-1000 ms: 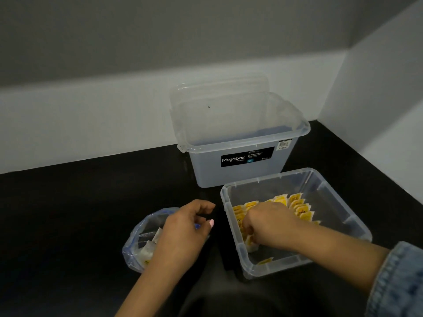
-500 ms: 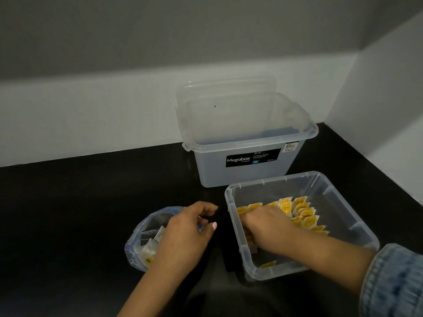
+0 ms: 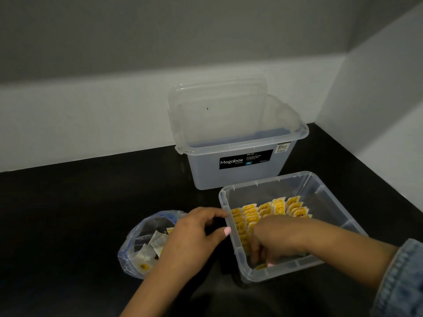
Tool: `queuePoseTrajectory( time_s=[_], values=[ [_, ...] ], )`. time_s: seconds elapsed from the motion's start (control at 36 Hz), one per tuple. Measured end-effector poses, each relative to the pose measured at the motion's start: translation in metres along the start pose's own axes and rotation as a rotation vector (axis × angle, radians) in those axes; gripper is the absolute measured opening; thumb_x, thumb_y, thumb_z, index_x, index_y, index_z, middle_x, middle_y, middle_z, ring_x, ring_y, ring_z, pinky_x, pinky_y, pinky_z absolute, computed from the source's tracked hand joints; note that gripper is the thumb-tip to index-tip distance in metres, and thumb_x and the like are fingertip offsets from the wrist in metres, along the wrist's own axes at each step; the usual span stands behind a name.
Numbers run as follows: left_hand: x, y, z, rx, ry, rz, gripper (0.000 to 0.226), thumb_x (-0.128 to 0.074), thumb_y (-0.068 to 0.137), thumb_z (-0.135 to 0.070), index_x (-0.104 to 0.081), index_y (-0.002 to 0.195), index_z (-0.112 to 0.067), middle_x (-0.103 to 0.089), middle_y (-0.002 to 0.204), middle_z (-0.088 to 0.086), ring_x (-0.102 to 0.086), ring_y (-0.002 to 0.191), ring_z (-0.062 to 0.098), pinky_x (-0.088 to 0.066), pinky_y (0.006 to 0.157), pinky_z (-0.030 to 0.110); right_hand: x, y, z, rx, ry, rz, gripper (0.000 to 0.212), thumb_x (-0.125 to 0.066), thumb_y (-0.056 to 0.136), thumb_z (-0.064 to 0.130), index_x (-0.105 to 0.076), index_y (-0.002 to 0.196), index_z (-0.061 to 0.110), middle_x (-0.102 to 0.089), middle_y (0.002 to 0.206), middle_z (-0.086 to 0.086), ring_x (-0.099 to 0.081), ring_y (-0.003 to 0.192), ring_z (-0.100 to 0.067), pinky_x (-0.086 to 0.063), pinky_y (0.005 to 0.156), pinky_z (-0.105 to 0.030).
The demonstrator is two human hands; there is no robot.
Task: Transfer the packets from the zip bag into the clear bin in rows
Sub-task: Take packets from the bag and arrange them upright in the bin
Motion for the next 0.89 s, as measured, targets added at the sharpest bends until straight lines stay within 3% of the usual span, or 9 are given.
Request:
queuePoseTrajectory(
  time_s=[0.08, 0.17, 0.28, 0.44, 0.69, 0.89],
  values=[
    [-0.006, 0.001, -0.002, -0.018, 0.036, 0.045, 0.040, -0.065, 0.082, -0.043, -0.054, 0.120, -0.047, -0.040, 0.131, -0.024, -0.039, 0.122, -0.003, -0.036, 0.102, 0.020, -0.003, 0.005, 0.001, 0.007, -0.052, 0.006, 0.037, -0.062, 0.088, 0.012, -0.066, 0.119, 0.031, -0.067, 0.114, 0.008, -0.061, 0.103, -0.013, -0.052, 0.089, -0.031],
    [-0.008, 0.002, -0.003, -0.014, 0.053, 0.050, 0.044, -0.067, 0.081, -0.043, -0.052, 0.122, -0.048, -0.035, 0.137, -0.024, -0.034, 0.126, -0.003, -0.033, 0.102, 0.019, -0.007, 0.009, 0.001, -0.004, -0.057, 0.015, 0.031, -0.059, 0.091, 0.015, -0.067, 0.118, 0.028, -0.067, 0.113, 0.005, -0.061, 0.103, -0.016, -0.051, 0.091, -0.033],
    [-0.008, 0.001, -0.002, -0.015, 0.045, 0.047, 0.045, -0.067, 0.082, -0.041, -0.052, 0.123, -0.047, -0.036, 0.137, -0.023, -0.036, 0.124, -0.001, -0.033, 0.101, 0.019, -0.012, 0.013, 0.001, -0.031, -0.092, 0.001, 0.030, -0.057, 0.092, 0.015, -0.064, 0.120, 0.022, -0.065, 0.112, -0.002, -0.060, 0.102, -0.020, -0.051, 0.089, -0.033],
    [-0.009, 0.001, -0.001, -0.012, 0.036, 0.044, 0.044, -0.067, 0.081, -0.040, -0.052, 0.123, -0.047, -0.038, 0.135, -0.022, -0.038, 0.122, -0.001, -0.038, 0.104, 0.024, -0.007, 0.013, -0.010, -0.095, -0.027, -0.141, 0.025, -0.060, 0.089, 0.019, -0.061, 0.114, 0.021, -0.063, 0.103, -0.001, -0.059, 0.092, -0.017, -0.046, 0.072, -0.025],
    [-0.010, 0.002, -0.001, -0.008, 0.030, 0.044, 0.045, -0.068, 0.081, -0.040, -0.052, 0.122, -0.046, -0.040, 0.135, -0.021, -0.042, 0.120, 0.000, -0.042, 0.103, 0.027, 0.009, 0.006, -0.015, -0.078, 0.132, -0.289, 0.016, -0.069, 0.084, 0.032, -0.072, 0.098, 0.025, -0.068, 0.094, 0.008, -0.061, 0.088, -0.008, -0.052, 0.082, -0.028],
    [-0.010, 0.001, -0.001, -0.012, 0.038, 0.039, 0.045, -0.067, 0.082, -0.040, -0.052, 0.123, -0.046, -0.039, 0.133, -0.022, -0.041, 0.119, -0.001, -0.040, 0.102, 0.023, 0.003, 0.020, 0.001, -0.070, -0.092, -0.379, 0.015, -0.067, 0.083, 0.022, -0.071, 0.097, 0.017, -0.069, 0.095, -0.003, -0.062, 0.091, -0.018, -0.048, 0.075, -0.029]
  ],
)
Point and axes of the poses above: each hand's wrist, its own y-axis towards the middle knuckle, its own x-axis out of the back of the hand, z = x × y, the point moved 5 cm from there along y, towards the middle knuckle
